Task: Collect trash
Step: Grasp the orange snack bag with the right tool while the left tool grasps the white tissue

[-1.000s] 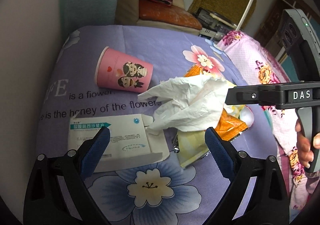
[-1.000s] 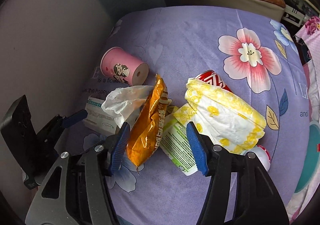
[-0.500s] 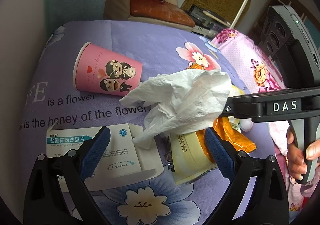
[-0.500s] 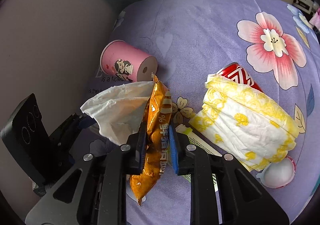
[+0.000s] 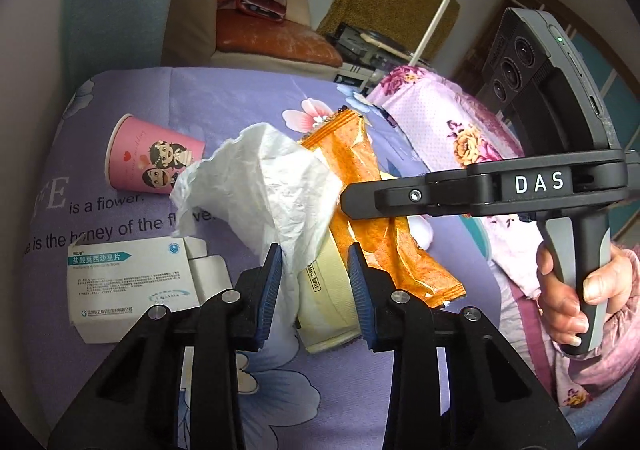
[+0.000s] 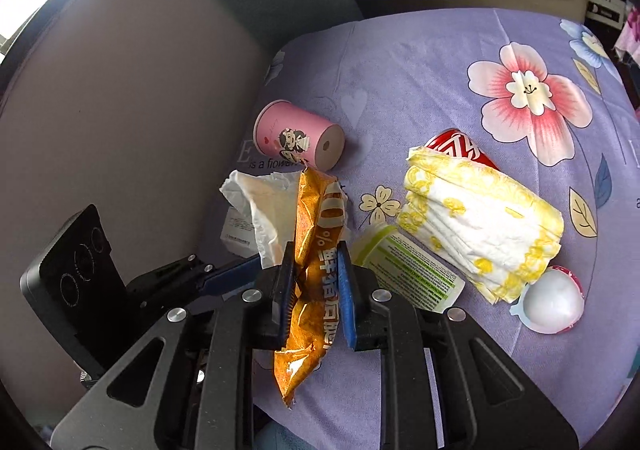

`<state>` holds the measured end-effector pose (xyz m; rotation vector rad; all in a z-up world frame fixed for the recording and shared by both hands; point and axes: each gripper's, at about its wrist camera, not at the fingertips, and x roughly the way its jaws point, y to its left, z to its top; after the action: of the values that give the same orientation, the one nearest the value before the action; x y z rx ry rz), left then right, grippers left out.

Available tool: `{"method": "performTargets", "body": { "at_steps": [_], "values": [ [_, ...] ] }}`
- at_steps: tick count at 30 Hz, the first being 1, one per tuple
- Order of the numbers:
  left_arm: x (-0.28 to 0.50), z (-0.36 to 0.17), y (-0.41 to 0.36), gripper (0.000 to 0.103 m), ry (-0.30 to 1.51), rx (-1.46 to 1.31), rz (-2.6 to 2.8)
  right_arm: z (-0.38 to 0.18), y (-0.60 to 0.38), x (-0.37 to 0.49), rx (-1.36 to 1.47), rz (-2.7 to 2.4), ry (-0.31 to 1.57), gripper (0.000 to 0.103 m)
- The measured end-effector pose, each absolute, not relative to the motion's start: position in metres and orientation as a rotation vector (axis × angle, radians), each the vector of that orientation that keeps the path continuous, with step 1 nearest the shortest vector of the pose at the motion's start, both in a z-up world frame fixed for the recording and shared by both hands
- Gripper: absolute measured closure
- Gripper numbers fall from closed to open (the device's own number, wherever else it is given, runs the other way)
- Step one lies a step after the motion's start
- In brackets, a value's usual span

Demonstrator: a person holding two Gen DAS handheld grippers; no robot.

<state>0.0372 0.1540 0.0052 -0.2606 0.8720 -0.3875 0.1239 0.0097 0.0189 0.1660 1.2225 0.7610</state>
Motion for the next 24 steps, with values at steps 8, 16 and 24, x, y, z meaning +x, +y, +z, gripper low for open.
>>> {"method": "performTargets", "body": {
  "at_steps": [8, 16, 24],
  "values": [
    [0.013, -0.002, 0.14, 0.068, 0.917, -0.283, -0.435, 0.012, -0.038, 0.098, 0.176, 0.693, 1.219, 0.085],
    [0.009, -0.033, 0.151, 0.032, 0.985, -0.264, -0.291, -0.017, -0.089, 0.087, 0.193, 0.573, 1.257, 0.085],
    [0.005, -0.037, 0.186, 0.016, 0.981, -0.222, -0.147, -0.04, -0.101, 0.09, 0.207, 0.522, 1.285, 0.052]
  ]
}}
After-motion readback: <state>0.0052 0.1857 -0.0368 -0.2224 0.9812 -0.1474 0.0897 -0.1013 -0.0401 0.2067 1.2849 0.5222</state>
